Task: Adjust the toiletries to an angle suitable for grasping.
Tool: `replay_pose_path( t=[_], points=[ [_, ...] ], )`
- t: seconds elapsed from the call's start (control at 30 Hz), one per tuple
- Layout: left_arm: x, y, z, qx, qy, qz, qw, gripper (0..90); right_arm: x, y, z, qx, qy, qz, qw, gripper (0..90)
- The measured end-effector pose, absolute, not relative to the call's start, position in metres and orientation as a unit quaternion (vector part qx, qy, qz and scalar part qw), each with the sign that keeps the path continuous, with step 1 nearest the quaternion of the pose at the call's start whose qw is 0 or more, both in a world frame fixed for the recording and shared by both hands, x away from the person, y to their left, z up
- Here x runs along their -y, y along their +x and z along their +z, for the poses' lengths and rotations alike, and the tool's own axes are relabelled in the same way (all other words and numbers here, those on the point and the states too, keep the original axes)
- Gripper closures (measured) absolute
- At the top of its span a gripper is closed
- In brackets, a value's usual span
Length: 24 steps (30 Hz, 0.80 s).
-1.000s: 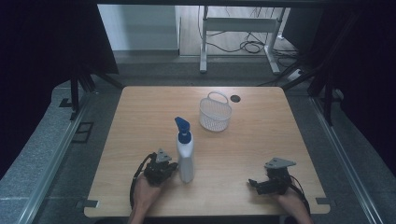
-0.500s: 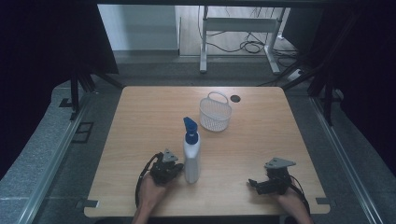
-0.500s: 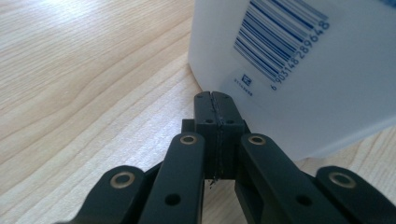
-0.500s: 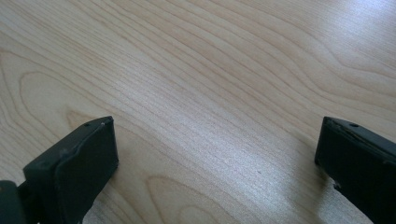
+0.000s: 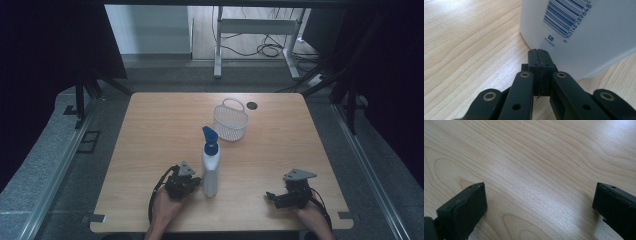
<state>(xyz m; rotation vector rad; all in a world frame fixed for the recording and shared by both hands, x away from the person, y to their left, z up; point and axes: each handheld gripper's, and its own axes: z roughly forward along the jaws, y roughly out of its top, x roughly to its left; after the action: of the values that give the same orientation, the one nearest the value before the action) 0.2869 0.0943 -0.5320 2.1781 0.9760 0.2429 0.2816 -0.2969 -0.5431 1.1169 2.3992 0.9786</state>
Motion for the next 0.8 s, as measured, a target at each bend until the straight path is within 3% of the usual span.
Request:
replay_pose_path(
  t=[0.8],
  points=[
    [-0.053, 0.291, -0.531, -0.343, 0.863, 0.077, 0.362, 89.2, 0.297, 0.282, -0.543, -0.839, 0.392, 0.342, 0.16, 0.0]
  ],
)
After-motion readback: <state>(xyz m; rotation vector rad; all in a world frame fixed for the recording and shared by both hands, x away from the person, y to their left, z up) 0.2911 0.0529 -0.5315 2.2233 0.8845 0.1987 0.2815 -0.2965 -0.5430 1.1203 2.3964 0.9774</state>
